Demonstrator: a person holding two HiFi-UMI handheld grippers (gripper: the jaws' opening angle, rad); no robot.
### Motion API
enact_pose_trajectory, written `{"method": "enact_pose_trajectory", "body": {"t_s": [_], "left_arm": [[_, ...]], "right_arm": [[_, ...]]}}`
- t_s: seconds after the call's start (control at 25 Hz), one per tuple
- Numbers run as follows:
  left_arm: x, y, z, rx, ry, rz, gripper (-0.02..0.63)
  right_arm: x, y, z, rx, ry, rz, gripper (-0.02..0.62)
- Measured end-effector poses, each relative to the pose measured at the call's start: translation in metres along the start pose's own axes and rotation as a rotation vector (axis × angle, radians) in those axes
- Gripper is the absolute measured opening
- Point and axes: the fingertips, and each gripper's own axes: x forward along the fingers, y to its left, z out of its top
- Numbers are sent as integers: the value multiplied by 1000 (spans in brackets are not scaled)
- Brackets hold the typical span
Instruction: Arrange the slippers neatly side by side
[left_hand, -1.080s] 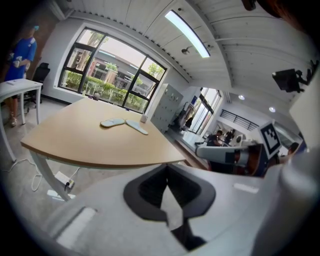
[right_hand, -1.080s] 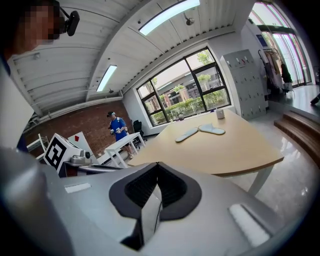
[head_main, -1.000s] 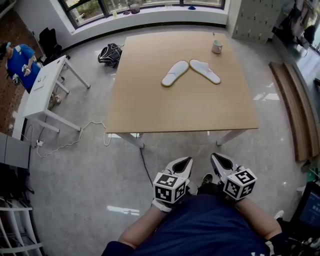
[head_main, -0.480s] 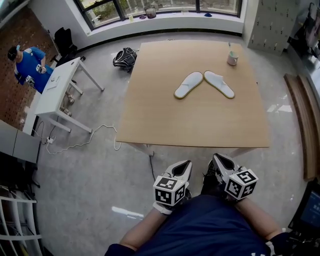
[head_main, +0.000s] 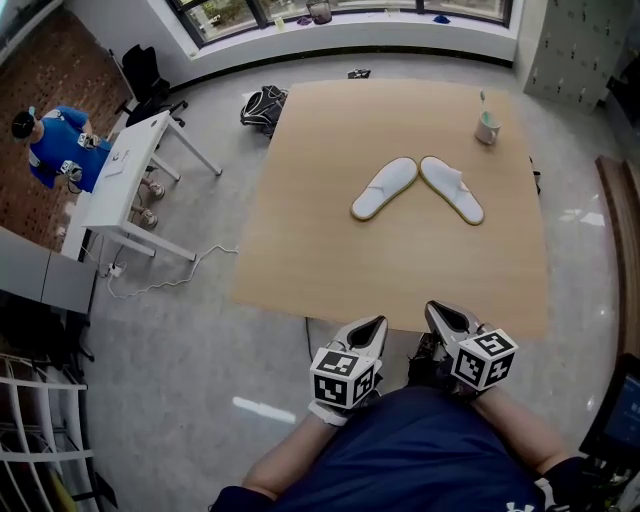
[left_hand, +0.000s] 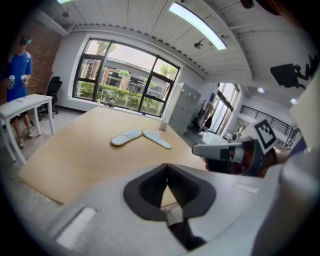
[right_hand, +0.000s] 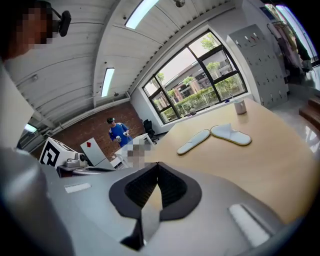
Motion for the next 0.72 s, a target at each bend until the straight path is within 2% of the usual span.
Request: {"method": "enact_pose_trajectory", "body": {"t_s": [0.4, 0.72], "left_arm": [[74, -11, 44, -14, 12, 37, 5], [103, -14, 49, -34, 45, 59, 5]], "right_arm": [[14, -73, 49, 24, 24, 31, 11], [18, -110, 51, 67, 46, 29, 11]]}}
